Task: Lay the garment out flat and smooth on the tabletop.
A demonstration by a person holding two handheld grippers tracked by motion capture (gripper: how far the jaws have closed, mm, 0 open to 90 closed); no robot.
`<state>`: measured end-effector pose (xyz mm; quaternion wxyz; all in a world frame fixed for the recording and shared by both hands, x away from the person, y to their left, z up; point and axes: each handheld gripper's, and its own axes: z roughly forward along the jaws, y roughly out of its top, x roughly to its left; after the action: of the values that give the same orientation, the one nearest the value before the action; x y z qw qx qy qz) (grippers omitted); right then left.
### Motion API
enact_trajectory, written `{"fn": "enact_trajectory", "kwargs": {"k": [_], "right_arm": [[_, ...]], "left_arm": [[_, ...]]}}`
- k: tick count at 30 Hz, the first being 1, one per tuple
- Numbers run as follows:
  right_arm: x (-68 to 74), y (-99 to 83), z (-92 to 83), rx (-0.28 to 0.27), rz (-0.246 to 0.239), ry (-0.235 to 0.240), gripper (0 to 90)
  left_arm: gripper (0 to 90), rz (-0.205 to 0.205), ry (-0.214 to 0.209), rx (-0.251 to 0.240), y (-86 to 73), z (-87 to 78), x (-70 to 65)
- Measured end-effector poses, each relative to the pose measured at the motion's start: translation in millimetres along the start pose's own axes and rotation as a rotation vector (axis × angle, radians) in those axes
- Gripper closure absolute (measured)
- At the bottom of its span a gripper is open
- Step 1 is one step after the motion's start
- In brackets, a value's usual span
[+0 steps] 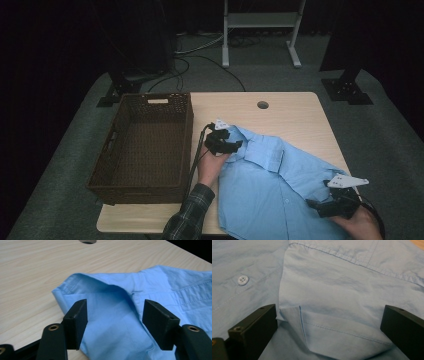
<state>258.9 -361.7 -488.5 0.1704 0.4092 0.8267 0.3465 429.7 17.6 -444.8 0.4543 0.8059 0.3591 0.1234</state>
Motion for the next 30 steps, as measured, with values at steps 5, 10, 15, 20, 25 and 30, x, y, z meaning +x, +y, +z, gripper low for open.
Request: {"fn": "enact_trajectory", "kwargs": {"k": [5,10,15,20,25,30], "right_arm": [[-4.7,-4.6,-4.6,0.000,0.010,-0.008,0.0],[-6.7,-6.5,-6.4,-0.001,0.015,-0.013,0.0],[-6.8,-6.5,-6.3,-0.002,0.014,-0.014,0.0],[-6.7,-6.4,-6.2,-0.002,0.015,-0.015,0.0],[-6.7,-6.4,-6.3,-0.002,0.015,-0.015,0.0],[-6.7,-6.4,-6.2,-0.002,0.016,-0.015,0.0]], "left_arm": [[32.5,0.035,-0.018,0.012,1.2,6.6,-11.1],[32.3,0.057,-0.029,0.034,-2.3,13.3,-18.2],[32.7,0.071,-0.044,0.064,-8.0,20.8,-23.9],[35.0,0.119,-0.023,0.097,-12.4,26.0,-32.0],[40.0,0.152,0.006,0.119,-16.2,26.7,-34.4],[43.4,0.205,0.028,0.154,-19.0,27.1,-38.6]]}}
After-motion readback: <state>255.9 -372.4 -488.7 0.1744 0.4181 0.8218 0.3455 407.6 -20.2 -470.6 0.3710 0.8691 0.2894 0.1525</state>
